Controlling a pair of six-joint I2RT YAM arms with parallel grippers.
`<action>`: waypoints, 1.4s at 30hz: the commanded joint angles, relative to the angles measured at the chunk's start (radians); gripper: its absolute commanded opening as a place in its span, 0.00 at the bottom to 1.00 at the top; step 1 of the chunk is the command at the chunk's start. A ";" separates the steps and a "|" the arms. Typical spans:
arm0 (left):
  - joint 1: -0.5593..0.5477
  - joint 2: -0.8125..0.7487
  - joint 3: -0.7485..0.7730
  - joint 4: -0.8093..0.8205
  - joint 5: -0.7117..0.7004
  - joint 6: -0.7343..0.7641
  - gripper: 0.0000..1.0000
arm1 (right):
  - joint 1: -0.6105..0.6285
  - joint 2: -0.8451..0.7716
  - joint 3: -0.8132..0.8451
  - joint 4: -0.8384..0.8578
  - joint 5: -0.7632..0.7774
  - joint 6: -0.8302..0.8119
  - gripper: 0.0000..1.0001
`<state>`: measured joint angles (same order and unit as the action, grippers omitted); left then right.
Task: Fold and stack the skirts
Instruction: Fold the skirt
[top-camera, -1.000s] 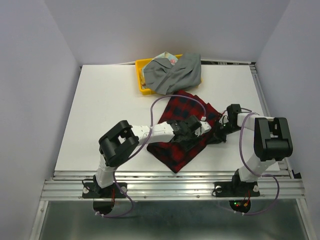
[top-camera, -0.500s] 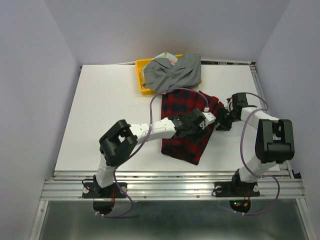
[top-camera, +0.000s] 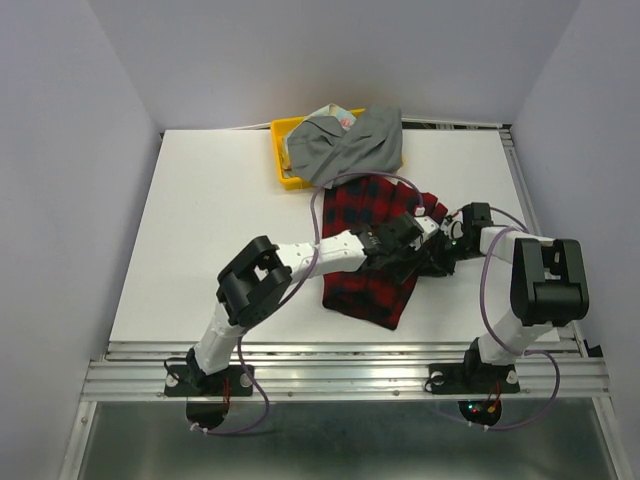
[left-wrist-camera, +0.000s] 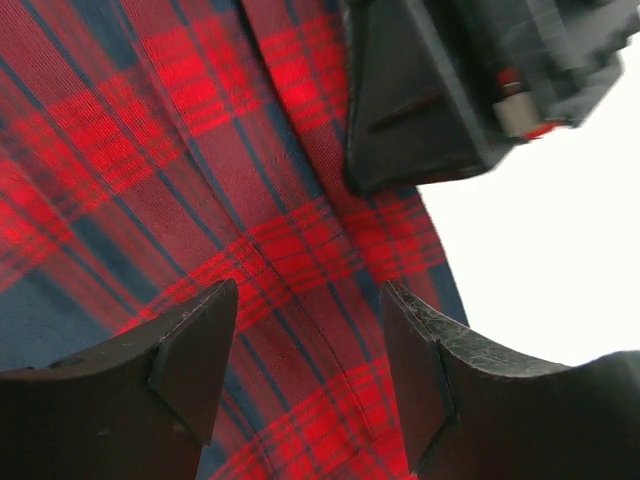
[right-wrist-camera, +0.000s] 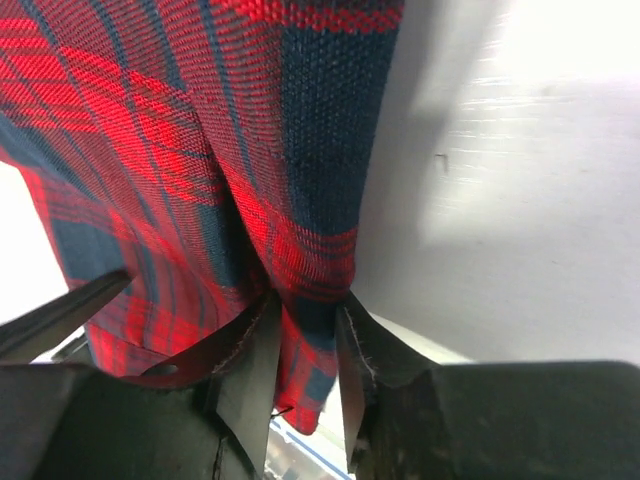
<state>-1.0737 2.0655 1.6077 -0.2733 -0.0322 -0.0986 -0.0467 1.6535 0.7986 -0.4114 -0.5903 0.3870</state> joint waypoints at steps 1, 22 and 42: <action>-0.006 0.036 0.061 -0.029 -0.038 -0.044 0.70 | 0.001 0.043 -0.053 0.045 0.044 -0.014 0.34; 0.008 -0.030 0.009 -0.012 0.073 -0.027 0.00 | 0.001 0.072 -0.087 0.085 0.032 -0.016 0.01; 0.004 -0.104 -0.046 0.034 0.287 -0.067 0.00 | 0.001 0.066 -0.099 0.094 0.021 -0.010 0.01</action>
<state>-1.0588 2.0060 1.5642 -0.2691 0.1783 -0.1398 -0.0513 1.6901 0.7425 -0.3092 -0.6926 0.4053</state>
